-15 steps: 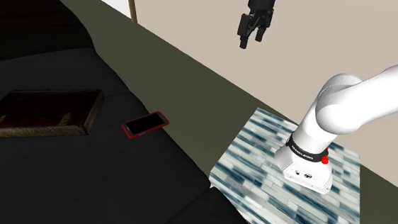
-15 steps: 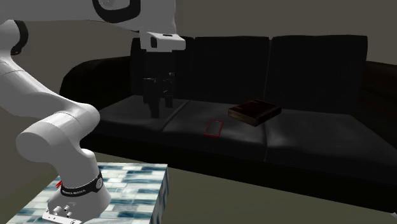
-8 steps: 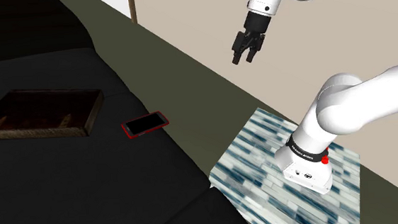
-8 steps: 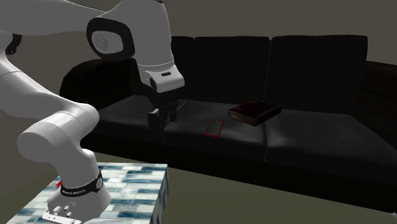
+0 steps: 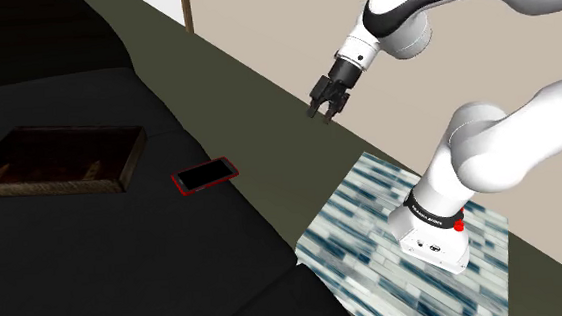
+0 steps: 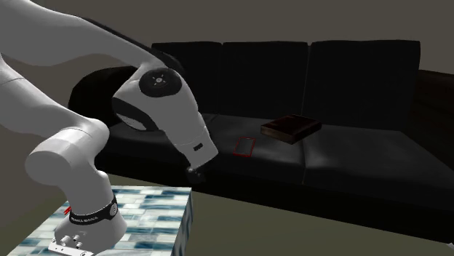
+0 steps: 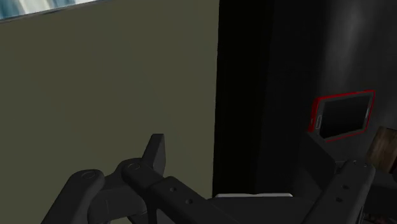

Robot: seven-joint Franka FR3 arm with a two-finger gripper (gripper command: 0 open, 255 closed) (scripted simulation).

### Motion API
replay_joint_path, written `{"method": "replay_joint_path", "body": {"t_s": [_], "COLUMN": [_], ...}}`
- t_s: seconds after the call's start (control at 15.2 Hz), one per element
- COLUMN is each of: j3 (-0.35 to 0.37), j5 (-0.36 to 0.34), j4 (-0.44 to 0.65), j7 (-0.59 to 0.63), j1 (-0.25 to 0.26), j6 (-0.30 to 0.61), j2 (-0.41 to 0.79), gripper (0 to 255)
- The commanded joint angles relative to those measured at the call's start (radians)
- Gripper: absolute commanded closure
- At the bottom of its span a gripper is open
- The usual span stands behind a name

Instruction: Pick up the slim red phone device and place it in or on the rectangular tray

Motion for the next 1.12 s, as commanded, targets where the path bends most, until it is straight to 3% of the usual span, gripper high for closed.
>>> {"method": "replay_joint_path", "body": {"t_s": [0.0, 0.2, 0.33, 0.46, 0.59, 0.73, 0.92, 1.06], "j3": [-0.075, -0.215, -0.319, -0.416, -0.486, -0.516, -0.473, -0.439], "j5": [0.136, 0.389, 0.59, 0.797, 0.988, 1.154, 1.363, 1.405], "j4": [-0.032, -0.039, -0.022, 0.01, 0.047, 0.083, 0.133, 0.145], "j7": [-0.108, -0.323, -0.496, -0.672, -0.821, -0.927, -1.011, -1.019], "j1": [0.081, 0.254, 0.386, 0.507, 0.598, 0.652, 0.663, 0.653], "j6": [0.08, 0.155, 0.155, 0.092, -0.038, -0.214, -0.485, -0.516], "j2": [0.049, 0.149, 0.233, 0.338, 0.472, 0.625, 0.843, 0.874], "gripper": [0, 0, 0, 0, 0, 0, 0, 0]}}
